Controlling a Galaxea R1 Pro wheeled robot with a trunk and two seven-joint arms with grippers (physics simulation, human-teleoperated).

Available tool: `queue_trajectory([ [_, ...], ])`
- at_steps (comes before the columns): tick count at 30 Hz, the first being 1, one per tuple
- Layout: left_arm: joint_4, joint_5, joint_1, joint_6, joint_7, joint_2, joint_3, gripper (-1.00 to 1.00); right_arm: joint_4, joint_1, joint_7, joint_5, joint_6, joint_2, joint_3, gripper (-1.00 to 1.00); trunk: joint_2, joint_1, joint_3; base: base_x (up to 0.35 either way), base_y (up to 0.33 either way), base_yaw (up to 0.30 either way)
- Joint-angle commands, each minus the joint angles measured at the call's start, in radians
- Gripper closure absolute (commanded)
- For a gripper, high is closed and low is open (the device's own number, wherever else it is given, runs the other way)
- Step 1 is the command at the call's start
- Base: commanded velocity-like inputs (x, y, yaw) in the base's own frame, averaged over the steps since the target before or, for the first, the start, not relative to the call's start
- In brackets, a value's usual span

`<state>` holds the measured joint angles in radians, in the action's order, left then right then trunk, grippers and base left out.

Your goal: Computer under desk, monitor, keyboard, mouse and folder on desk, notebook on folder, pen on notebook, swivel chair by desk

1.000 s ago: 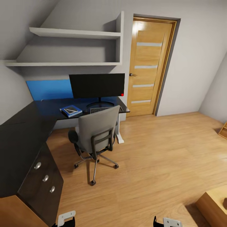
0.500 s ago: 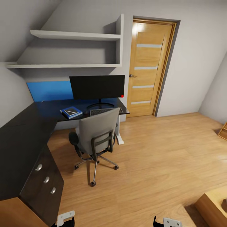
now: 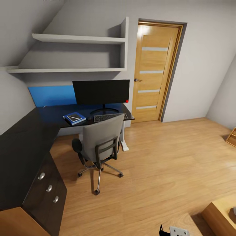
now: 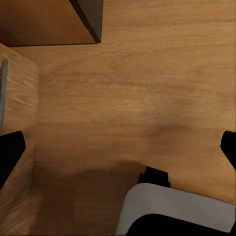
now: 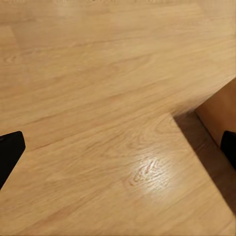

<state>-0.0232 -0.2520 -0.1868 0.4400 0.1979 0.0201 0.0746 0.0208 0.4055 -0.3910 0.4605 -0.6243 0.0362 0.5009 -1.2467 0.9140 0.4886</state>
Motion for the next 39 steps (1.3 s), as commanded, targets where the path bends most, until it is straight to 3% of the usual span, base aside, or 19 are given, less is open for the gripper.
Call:
queue_trajectory([
  [1, 0.000, -0.004, 0.003, 0.010, 0.003, 0.003, 0.011, -1.00, 0.002, 0.001, -0.003, 0.006, -0.003, 0.001, 0.008, -1.00, 0.007, -0.004, -0.002, 0.000, 0.000, 0.000],
  [6, 0.000, -0.005, 0.012, 0.045, 0.003, 0.015, 0.012, -1.00, 0.002, 0.001, -0.003, 0.006, -0.003, 0.001, 0.008, -1.00, 0.042, -0.023, -0.018, 0.000, 0.000, 0.000],
  [16, -0.002, -0.006, 0.015, 0.057, 0.005, 0.019, 0.010, -1.00, 0.002, 0.001, -0.003, 0.006, -0.003, 0.001, 0.008, -1.00, 0.042, -0.023, -0.018, 0.000, 0.000, 0.000],
  [26, -0.001, -0.003, 0.015, 0.045, 0.004, -0.018, 0.010, -1.00, 0.002, 0.001, -0.003, 0.006, -0.003, 0.001, 0.008, -1.00, 0.042, -0.023, -0.018, 0.000, 0.000, 0.000],
  [39, -0.001, -0.003, 0.015, 0.045, 0.005, -0.023, 0.011, -1.00, 0.002, 0.001, -0.003, 0.006, -0.003, 0.001, 0.008, -1.00, 0.042, -0.023, -0.018, 0.000, 0.000, 0.000],
])
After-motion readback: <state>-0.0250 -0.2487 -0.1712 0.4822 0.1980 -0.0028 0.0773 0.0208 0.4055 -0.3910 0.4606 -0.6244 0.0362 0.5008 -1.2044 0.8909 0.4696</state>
